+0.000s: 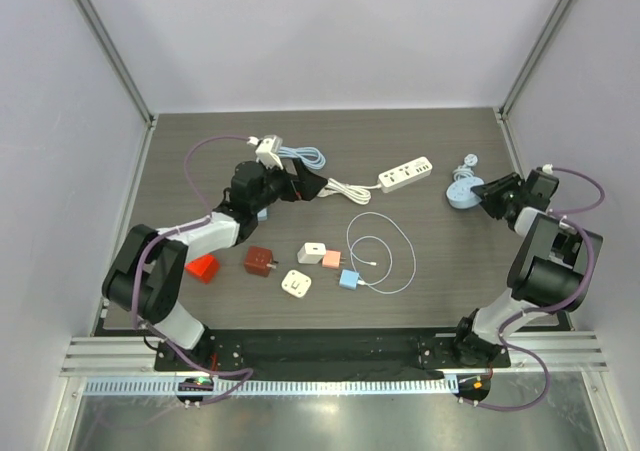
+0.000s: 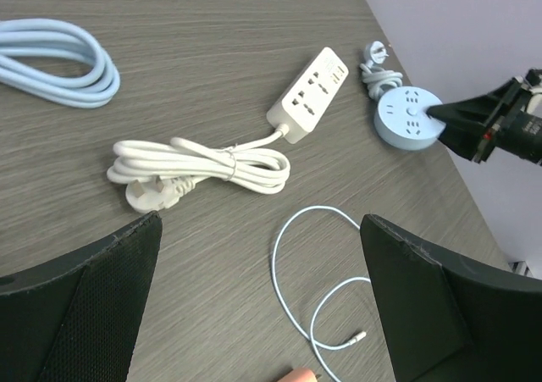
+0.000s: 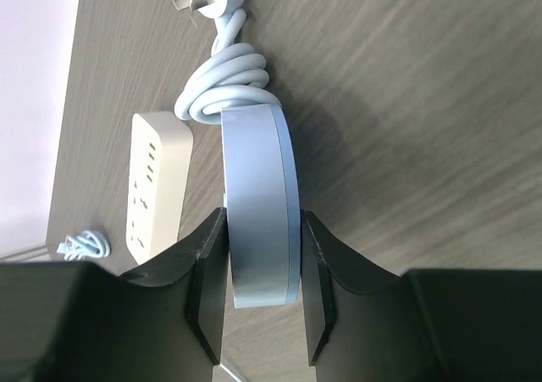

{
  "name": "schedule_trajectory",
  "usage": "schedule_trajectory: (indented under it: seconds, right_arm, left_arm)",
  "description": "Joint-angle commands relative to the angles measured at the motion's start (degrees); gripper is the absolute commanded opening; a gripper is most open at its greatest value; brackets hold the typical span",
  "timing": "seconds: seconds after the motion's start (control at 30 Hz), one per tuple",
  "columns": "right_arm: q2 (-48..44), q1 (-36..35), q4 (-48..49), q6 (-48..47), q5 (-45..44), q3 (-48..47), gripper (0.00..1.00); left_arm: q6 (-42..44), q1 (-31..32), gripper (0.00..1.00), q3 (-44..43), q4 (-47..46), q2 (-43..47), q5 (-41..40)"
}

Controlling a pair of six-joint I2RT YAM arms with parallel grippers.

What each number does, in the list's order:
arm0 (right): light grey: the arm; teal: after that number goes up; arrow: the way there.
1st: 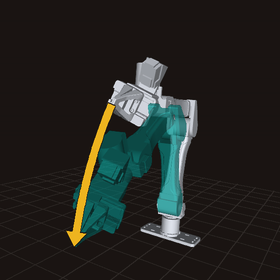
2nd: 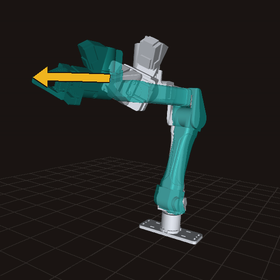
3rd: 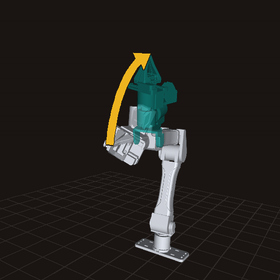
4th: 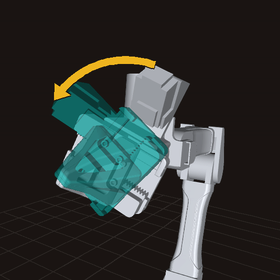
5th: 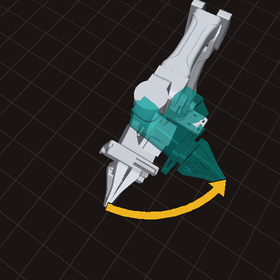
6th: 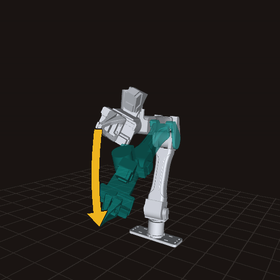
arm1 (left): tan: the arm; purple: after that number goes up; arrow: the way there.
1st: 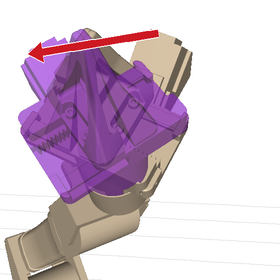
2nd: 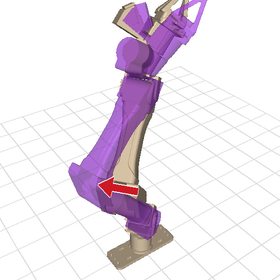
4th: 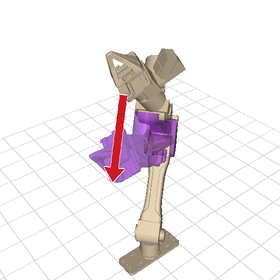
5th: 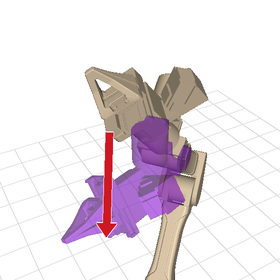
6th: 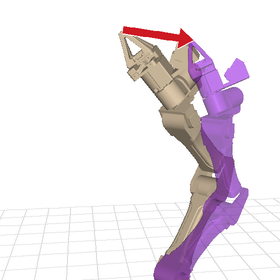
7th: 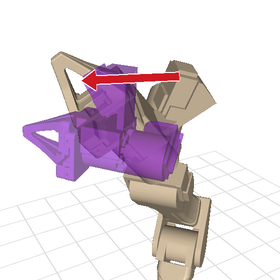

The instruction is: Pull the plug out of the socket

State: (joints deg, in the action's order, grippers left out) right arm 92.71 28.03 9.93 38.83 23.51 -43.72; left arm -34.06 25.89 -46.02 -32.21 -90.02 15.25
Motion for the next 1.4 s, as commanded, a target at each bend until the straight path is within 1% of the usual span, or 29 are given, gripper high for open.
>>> schedule_trajectory:
  seconds: [0.0, 0.03, 0.07, 0.1, 0.17, 0.2, 0.27, 0.33, 0.37, 0.47, 0.5, 0.57, 0.6, 0.67, 0.77, 0.83, 0.87, 0.9, 0.97, 1.0, 1.07, 1.13, 1.17, 1.2, 1.23, 1.3, 1.33, 1.37]
  right_arm:
    - [3.62, -1.92, -7.8, -3.4, -10.75, -3.8, 0.1]
    - [4.84, -2.89, -9.3, -3.93, -12.94, -4.95, 0.21]
    - [5.2, -3.42, -11.41, -4.81, -14.61, -6.01, 0.36]
    - [5.12, -3.94, -13.78, -5.42, -15.85, -7.15, 0.58]
    - [2.58, -5.61, -14.76, -6.83, -19.19, -7.08, 0.83]
    - [1.44, -6.4, -16.25, -7.18, -20.59, -6.64, 0.99]
    - [-2.95, -8.51, -17.92, -7.97, -25.16, -6.37, 1.0]
    - [-6.29, -9.83, -20.39, -8.07, -27.01, -5.67, 1.0]
    - [-9.88, -11.93, -20.91, -8.24, -28.76, -5.23, 1.0]
    - [-15.43, -16.33, -22.94, -8.86, -32.81, -2.78, 1.0]
    - [-19.02, -20.17, -21.81, -8.51, -32.82, 0.28, 1.0]
    - [-21.85, -24.49, -18.91, -7.89, -32.12, 4.33, 1.0]
    - [-22.91, -28.0, -16.11, -7.89, -31.42, 7.57, 1.0]
    - [-22.49, -32.67, -13.46, -9.73, -31.07, 10.05, 1.0]
    - [-20.55, -35.24, -10.29, -10.09, -29.75, 13.13, 0.99]
    - [-21.68, -36.2, -7.74, -10.26, -29.39, 14.89, 1.0]
    - [-22.56, -36.29, -7.39, -10.44, -29.22, 15.33, 1.0]
    - [-23.44, -36.38, -6.43, -10.53, -28.61, 16.29, 1.0]
    - [-25.46, -36.47, -4.85, -10.53, -27.81, 17.88, 1.0]
    - [-25.9, -36.56, -3.01, -10.27, -27.81, 19.36, 1.0]
    - [-26.7, -36.56, -2.81, -10.35, -27.46, 19.55, 1.0]
    - [-26.88, -36.56, -3.16, -10.26, -27.55, 19.47, 1.0]
    - [-27.4, -36.56, -3.34, -10.26, -26.94, 19.47, 1.0]
    - [-27.84, -36.56, -3.6, -10.44, -26.67, 19.47, 1.0]
    - [-28.19, -36.56, -3.52, -10.44, -26.15, 19.64, 1.0]
    - [-29.33, -36.56, -3.78, -10.96, -24.39, 19.64, 1.0]
    - [-29.86, -36.47, -4.13, -11.14, -24.21, 19.56, 1.0]
    - [-30.39, -36.56, -5.35, -11.32, -21.43, 19.47, 1.0]
  left_arm:
    - [0.31, -0.4, 1.0, 0.49, -10.32, -1.73, 3.21]
    - [-0.03, -0.4, 1.0, 0.58, -10.94, -2.44, 3.12]
    - [-0.39, -0.4, 1.0, 0.67, -11.82, -3.92, 3.21]
    - [-0.82, -0.4, 1.0, 1.02, -13.65, -4.55, 2.95]
    - [-2.41, -0.4, 1.0, 1.19, -15.77, -6.21, 3.29]
    - [-2.67, -0.4, 1.0, 0.93, -17.17, -6.74, 3.82]
    - [-3.55, -0.4, 1.0, 0.67, -17.71, -7.28, 4.53]
    - [-3.73, -0.31, 1.0, 0.76, -18.59, -7.8, 4.88]
    - [-3.73, -0.23, 1.0, 0.67, -18.68, -7.89, 4.79]
    - [-3.82, -0.14, 1.0, 0.58, -18.77, -8.42, 4.97]
    - [-3.73, -0.14, 1.0, 0.58, -18.86, -8.42, 4.88]
    - [-3.73, 0.21, 1.0, 0.41, -18.86, -8.77, 4.53]
    - [-3.64, 0.3, 1.0, 0.49, -18.86, -8.95, 4.27]
    - [-3.12, 1.09, 1.0, 0.41, -18.77, -9.04, 3.92]
    - [-1.45, 3.11, 1.0, 0.49, -18.51, -8.42, 2.16]
    - [0.83, 4.87, 1.0, 0.23, -15.53, -7.37, 0.5]
    - [1.62, 5.39, 1.0, 0.05, -13.69, -5.71, -0.64]
    - [2.42, 6.36, 1.0, -0.21, -9.41, -4.65, -1.87]
    - [3.91, 7.15, 1.0, -0.12, -5.43, -2.54, -5.04]
    - [3.83, 7.42, 1.0, 0.31, -2.71, 0.25, -5.57]
    - [1.48, 8.12, 1.0, 3.38, -0.85, 3.6, -6.28]
    - [-0.82, 8.47, 1.0, 8.91, -0.58, 9.92, -5.84]
    - [-3.79, 8.65, 1.0, 10.93, 0.55, 12.3, -5.58]
    - [-5.12, 8.74, 1.0, 14.87, 1.44, 17.63, -5.75]
    - [-6.53, 8.74, 1.0, 16.56, 2.66, 20.21, -6.01]
    - [-8.73, 8.74, 1.0, 19.55, 9.68, 25.56, -6.54]
    - [-8.65, 8.74, 1.0, 19.91, 13.01, 30.55, -6.63]
    - [-8.56, 8.74, 1.0, 20.18, 20.01, 33.65, -7.59]
